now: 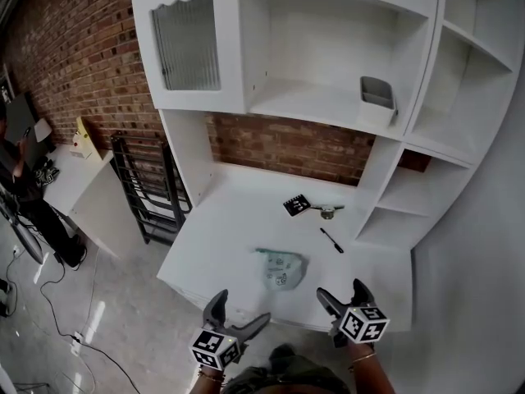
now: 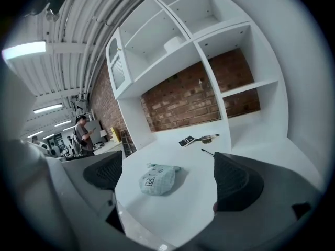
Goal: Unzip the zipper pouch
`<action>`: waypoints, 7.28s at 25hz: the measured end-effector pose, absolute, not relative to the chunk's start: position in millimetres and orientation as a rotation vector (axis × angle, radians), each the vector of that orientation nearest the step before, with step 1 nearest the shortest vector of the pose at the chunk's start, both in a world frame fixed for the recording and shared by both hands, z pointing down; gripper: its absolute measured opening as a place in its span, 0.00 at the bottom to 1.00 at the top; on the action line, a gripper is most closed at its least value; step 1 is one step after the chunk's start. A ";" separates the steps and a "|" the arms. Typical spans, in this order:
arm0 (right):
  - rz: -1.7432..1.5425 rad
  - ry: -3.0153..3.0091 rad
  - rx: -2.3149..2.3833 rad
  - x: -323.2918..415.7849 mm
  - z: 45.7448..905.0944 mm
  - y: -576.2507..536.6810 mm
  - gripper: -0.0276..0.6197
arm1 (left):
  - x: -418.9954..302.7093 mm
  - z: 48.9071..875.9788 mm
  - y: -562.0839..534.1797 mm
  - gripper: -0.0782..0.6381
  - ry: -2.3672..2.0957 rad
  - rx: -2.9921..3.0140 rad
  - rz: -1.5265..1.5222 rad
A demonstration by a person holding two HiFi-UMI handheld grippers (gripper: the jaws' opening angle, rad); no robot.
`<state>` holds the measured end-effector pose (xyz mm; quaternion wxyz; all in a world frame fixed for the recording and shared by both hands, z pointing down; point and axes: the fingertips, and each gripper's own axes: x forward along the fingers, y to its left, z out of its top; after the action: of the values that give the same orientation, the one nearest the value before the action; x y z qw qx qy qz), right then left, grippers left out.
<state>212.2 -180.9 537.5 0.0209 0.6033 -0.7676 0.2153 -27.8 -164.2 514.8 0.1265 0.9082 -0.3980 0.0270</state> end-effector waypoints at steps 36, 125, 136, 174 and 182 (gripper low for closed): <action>1.372 -2.245 1.278 153.5 670.9 -306.6 0.84 | -9.8 602.7 -240.5 0.90 -1.027 2.527 0.251; -0.970 -2.046 0.622 57.9 573.9 -157.0 0.06 | 51.9 544.0 -173.6 0.36 -0.603 2.563 0.169; -1.105 -1.940 0.547 56.6 574.0 -166.2 0.06 | 51.5 537.0 -185.9 0.34 -0.590 2.537 0.156; -0.450 -2.337 0.743 68.7 575.2 -191.9 0.09 | 60.3 536.1 -202.7 0.12 -0.523 2.365 0.080; -0.402 -2.369 0.675 59.5 566.4 -190.5 0.14 | 61.1 527.6 -200.6 0.12 -0.500 2.399 0.096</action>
<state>59.5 -190.5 566.4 0.3172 0.2563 -0.9002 -0.1527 61.1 -200.6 527.6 0.3380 0.9207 -0.1917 0.0367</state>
